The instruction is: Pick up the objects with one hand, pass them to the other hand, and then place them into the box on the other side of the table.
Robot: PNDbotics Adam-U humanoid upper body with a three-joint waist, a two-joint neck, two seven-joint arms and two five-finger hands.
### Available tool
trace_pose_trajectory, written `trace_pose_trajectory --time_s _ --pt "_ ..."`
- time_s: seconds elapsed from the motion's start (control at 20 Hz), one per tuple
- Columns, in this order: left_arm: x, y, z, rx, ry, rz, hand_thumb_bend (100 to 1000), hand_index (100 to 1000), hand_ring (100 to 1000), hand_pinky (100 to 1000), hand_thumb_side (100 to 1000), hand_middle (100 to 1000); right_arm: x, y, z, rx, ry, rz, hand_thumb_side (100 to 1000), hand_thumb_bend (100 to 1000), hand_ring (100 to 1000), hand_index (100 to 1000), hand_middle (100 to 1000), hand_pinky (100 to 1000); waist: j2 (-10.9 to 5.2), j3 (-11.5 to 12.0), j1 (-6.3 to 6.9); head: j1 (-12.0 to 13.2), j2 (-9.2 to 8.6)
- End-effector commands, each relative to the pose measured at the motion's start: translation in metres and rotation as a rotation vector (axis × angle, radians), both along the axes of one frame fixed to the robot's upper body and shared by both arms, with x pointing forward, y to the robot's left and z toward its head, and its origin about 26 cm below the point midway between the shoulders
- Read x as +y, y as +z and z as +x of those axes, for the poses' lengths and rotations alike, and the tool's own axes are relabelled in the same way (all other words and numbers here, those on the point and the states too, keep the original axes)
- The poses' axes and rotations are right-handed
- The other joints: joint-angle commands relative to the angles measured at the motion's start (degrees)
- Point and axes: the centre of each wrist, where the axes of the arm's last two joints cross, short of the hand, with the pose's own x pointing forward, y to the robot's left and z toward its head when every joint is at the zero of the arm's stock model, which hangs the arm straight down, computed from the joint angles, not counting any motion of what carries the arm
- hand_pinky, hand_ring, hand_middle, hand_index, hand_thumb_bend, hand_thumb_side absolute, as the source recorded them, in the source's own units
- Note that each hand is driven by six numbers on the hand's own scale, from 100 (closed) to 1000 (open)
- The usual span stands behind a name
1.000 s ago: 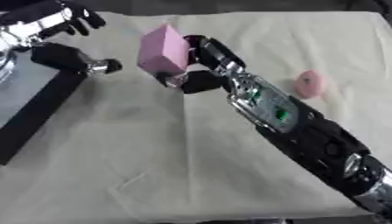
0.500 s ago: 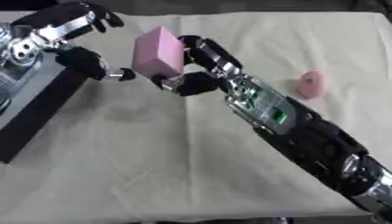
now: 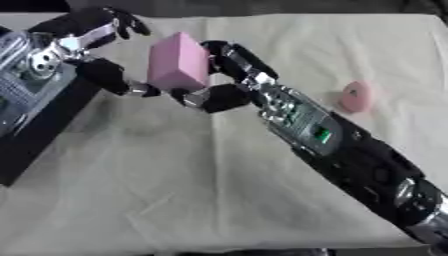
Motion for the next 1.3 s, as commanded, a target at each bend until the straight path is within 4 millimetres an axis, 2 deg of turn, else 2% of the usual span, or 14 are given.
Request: trace_pose_trajectory --time_s 0.05,0.7,1.3 --pt "-0.003 0.011 -0.001 -0.030 -0.020 0.005 714 866 806 842 414 814 -0.003 0.011 -0.003 -0.028 0.013 0.000 100 335 611 554 635 790 -1.92 -0.04 0.72 0.18 -0.14" --pt "-0.006 0.012 -0.011 0.007 -0.071 0.044 763 865 811 842 391 817 -0.006 0.008 -0.002 -0.014 -0.002 -0.005 100 345 610 552 636 790 -1.73 -0.08 0.83 0.04 -0.14" --pt "-0.010 0.016 -0.016 0.010 -0.077 0.025 753 863 803 840 397 810 -0.006 0.006 -0.003 -0.008 0.006 -0.012 100 350 610 551 638 789 -1.75 -0.06 0.73 0.07 -0.14"
